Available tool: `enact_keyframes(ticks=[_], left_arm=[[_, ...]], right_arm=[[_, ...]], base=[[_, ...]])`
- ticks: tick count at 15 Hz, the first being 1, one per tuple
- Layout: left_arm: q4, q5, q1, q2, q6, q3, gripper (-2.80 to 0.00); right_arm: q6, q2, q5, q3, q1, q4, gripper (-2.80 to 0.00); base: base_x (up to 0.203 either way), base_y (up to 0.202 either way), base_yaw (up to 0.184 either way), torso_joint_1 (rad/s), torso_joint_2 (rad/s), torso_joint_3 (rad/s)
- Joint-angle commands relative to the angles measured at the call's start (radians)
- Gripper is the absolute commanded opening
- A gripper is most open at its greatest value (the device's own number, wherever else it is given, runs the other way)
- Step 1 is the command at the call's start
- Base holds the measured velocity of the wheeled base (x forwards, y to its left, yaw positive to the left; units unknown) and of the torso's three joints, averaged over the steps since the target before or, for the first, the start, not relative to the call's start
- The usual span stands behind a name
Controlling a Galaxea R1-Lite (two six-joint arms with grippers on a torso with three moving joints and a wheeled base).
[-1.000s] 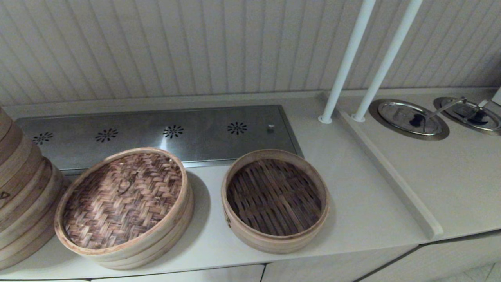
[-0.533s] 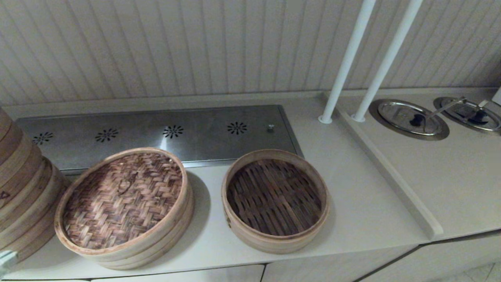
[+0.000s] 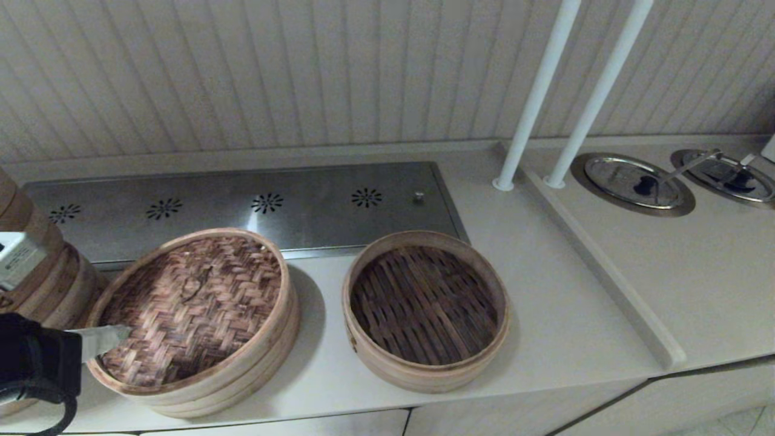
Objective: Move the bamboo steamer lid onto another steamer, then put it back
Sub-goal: Pick up the steamer
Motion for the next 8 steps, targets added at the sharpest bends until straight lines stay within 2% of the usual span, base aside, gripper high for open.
enact_keyframes(ticks=[1, 4, 8], left_arm=[[-0.02, -0.016, 0.0, 0.1, 0.001, 0.0, 0.0], [-0.043, -0.035, 0.0, 0.134, 0.007, -0.002, 0.0], [-0.145, -0.034, -0.001, 0.226, 0.02, 0.007, 0.0]], right_arm=[[0.0, 0.001, 0.0, 0.0, 0.0, 0.001, -2.8], [0.0, 0.0, 0.0, 0.0, 0.0, 0.001, -2.8], [0.006, 0.0, 0.0, 0.0, 0.0, 0.0, -2.8]], base=[[0.0, 0.0, 0.0, 0.0, 0.0, 0.0], [0.0, 0.0, 0.0, 0.0, 0.0, 0.0], [0.0, 0.0, 0.0, 0.0, 0.0, 0.0]])
